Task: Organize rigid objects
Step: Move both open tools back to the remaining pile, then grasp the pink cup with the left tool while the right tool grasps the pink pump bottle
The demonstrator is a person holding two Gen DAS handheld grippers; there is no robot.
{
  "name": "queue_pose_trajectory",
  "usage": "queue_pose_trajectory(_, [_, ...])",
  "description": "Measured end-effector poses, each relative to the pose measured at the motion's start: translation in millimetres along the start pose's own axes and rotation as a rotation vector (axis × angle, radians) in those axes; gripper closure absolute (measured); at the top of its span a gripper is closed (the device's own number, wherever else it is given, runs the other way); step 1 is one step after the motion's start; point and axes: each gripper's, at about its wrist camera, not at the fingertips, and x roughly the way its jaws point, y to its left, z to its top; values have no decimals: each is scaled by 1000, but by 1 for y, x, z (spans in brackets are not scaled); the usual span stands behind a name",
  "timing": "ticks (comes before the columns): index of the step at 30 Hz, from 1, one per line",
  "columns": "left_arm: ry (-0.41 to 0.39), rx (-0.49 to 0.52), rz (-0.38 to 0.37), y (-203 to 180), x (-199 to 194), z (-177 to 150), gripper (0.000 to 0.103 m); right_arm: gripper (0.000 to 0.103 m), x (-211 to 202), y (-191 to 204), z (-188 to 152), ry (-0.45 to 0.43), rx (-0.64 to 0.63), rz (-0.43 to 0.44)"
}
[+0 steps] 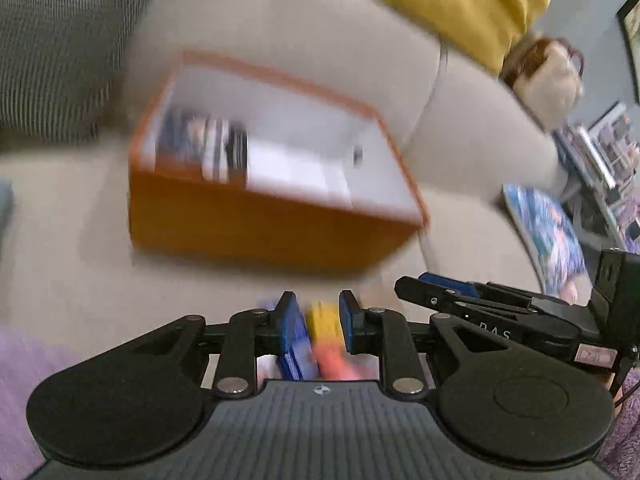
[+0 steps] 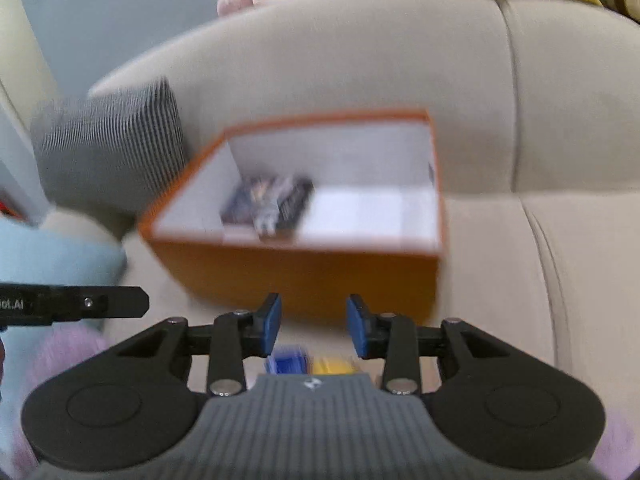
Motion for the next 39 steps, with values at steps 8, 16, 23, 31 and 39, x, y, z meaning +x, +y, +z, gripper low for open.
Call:
queue_pose_trajectory(8, [184,-44,57,-23,42,-59,64,66,-12,-11,-83,76,-96,-65])
queue_pose_trajectory(16, [225,-77,144,-19,68,-78,49,66,-16,-21,-104,74,-95,-5])
queue_pose_trajectory(23, [218,-69,203,-27,85,-84,41,66,-8,-14,-107,87,-117,2])
queue_pose_trajectory(31, [238,-77,201,-20,97,-86,40,66,0,-10,-107,112,-142,28])
queue_pose_trajectory(39, [154,-16,190,-31,65,-78,41,66,3,6,-99,111,-220,25])
